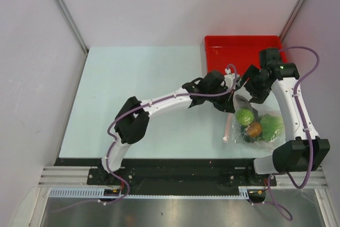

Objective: Open the zip-top bag and remove the fake food

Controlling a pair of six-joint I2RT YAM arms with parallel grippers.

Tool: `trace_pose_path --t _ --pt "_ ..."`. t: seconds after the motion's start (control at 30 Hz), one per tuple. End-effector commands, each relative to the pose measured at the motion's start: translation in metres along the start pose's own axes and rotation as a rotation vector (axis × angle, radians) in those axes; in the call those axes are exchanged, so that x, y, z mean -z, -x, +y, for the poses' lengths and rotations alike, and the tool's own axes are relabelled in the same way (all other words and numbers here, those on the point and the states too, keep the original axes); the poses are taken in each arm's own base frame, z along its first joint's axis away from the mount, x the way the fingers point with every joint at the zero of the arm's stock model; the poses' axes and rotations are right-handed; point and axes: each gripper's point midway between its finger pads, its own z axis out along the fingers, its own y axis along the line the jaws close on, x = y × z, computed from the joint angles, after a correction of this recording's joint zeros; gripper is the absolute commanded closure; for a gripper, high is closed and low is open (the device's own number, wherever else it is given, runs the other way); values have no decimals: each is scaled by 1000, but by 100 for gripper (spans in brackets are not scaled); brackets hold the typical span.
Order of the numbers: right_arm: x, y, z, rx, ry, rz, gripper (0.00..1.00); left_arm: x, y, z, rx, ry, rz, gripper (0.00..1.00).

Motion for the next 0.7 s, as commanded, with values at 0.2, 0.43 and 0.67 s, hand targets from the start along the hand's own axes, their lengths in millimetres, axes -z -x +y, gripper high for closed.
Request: trace_pose_path --t 0.2,0.43,0.67 --pt "-20 -11 45 69 215 91 26 43 56 -56 -175 -50 -143 100" --pt "-52 -31 39 68 206 182 30 45 55 -56 -184 -49 -139 100" --pt "-71 -41 38 91 186 207 32 46 55 -59 -179 -58 -139 100"
